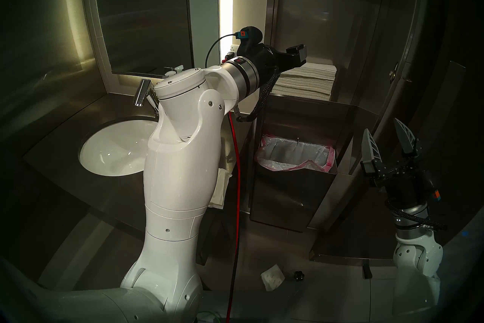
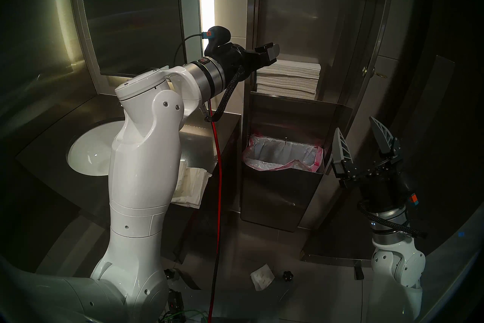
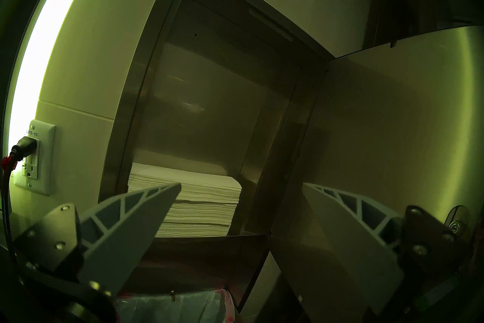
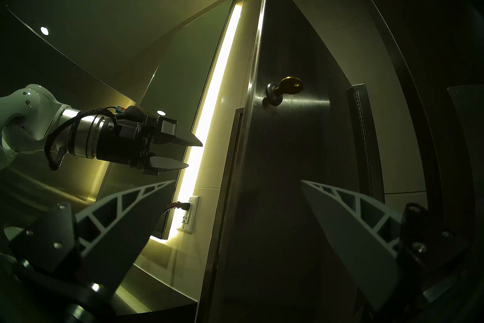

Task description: Twist key and open towel dispenser

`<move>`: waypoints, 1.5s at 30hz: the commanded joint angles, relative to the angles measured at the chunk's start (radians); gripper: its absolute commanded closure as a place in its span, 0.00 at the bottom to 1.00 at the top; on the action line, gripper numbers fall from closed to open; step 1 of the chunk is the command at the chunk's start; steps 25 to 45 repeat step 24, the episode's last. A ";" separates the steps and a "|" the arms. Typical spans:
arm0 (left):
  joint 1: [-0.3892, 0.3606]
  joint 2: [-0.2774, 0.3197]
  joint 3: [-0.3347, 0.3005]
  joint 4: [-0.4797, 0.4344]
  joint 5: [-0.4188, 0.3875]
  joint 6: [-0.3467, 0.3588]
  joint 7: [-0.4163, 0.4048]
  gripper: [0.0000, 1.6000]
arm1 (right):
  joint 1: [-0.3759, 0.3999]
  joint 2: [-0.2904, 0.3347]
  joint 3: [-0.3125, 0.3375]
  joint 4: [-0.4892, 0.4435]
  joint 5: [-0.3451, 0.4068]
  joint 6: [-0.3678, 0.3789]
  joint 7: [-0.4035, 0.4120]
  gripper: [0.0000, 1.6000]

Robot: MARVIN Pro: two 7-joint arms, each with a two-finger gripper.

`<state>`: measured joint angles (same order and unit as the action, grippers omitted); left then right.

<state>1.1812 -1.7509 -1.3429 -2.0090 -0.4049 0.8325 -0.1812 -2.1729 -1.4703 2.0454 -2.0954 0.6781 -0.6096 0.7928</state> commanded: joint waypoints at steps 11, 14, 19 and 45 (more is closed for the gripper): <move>-0.010 -0.004 -0.001 -0.012 -0.010 -0.011 -0.006 0.00 | 0.001 -0.001 0.001 -0.013 0.003 0.002 -0.002 0.00; -0.010 -0.004 -0.001 -0.012 -0.011 -0.011 -0.005 0.00 | 0.001 -0.001 0.001 -0.013 0.003 0.002 -0.002 0.00; -0.010 -0.003 -0.001 -0.012 -0.011 -0.011 -0.005 0.00 | 0.001 -0.001 0.001 -0.013 0.003 0.002 -0.002 0.00; -0.010 -0.003 -0.001 -0.012 -0.011 -0.011 -0.005 0.00 | 0.001 -0.001 0.001 -0.013 0.003 0.002 -0.002 0.00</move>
